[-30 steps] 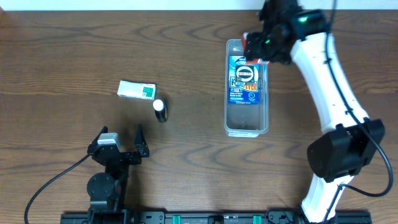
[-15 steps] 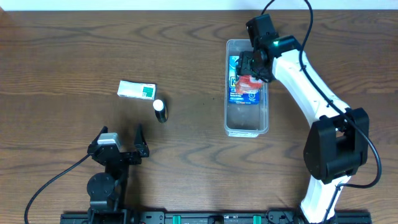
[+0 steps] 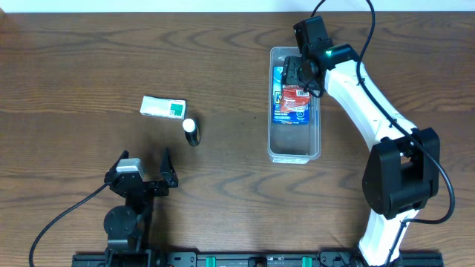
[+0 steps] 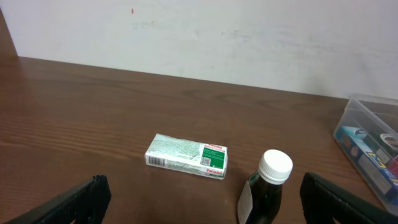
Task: Pack container
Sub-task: 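Carry the red packet into the container and release it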
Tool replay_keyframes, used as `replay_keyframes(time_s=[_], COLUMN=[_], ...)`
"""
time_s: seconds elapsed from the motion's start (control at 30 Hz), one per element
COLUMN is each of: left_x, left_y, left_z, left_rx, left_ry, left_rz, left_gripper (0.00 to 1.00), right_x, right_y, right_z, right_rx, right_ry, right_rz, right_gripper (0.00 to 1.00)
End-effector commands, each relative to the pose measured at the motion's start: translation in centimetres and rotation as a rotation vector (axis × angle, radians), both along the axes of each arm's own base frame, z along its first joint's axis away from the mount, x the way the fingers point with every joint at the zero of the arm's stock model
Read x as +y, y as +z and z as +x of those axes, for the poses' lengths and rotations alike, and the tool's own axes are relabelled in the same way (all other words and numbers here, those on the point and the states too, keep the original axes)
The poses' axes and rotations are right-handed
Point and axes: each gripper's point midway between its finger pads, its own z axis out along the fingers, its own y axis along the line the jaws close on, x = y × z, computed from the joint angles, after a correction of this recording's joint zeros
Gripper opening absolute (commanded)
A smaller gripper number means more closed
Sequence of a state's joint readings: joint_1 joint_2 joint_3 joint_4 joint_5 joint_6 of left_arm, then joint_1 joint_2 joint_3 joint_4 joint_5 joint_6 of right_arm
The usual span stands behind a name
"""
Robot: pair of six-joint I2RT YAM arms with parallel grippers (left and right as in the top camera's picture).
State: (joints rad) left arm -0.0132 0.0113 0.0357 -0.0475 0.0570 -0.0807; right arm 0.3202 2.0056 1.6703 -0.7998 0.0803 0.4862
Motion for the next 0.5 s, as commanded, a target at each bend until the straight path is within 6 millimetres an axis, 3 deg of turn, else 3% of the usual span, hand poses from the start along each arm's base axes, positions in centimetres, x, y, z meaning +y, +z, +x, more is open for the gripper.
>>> replay_keyframes(time_s=[0.0,0.1,0.2,0.33,0.47], left_x=[-0.1,-0.1,-0.1,-0.1,-0.1], left_y=[-1.9,-1.9,-1.9,-1.9,-1.9], left_z=[0.0,0.0,0.0,0.0,0.0], left_rx=[0.047,0.047,0.047,0.047,0.047], left_ry=[-0.006,-0.006,-0.006,-0.006,-0.006], left_rz=[0.005,0.005,0.005,0.005,0.005], left_gripper=[0.98,0.98,0.98,0.98,0.98], right_x=[0.6,0.6,0.3,-0.1,-0.3], right_y=[-0.8,-1.3,-1.8,-2.1,-2.2], right_z=[-0.8,-1.9,-3.4,-4.8,-5.2], right_rx=[0.039,0.089,0.152,0.211,0.227], right_ry=[0.034,0.044,0.048,0.048,0.05], right_rz=[0.008,0.009,-0.002,-0.02,-0.026], right_gripper=[0.72,0.67,0.46,0.32,0.32])
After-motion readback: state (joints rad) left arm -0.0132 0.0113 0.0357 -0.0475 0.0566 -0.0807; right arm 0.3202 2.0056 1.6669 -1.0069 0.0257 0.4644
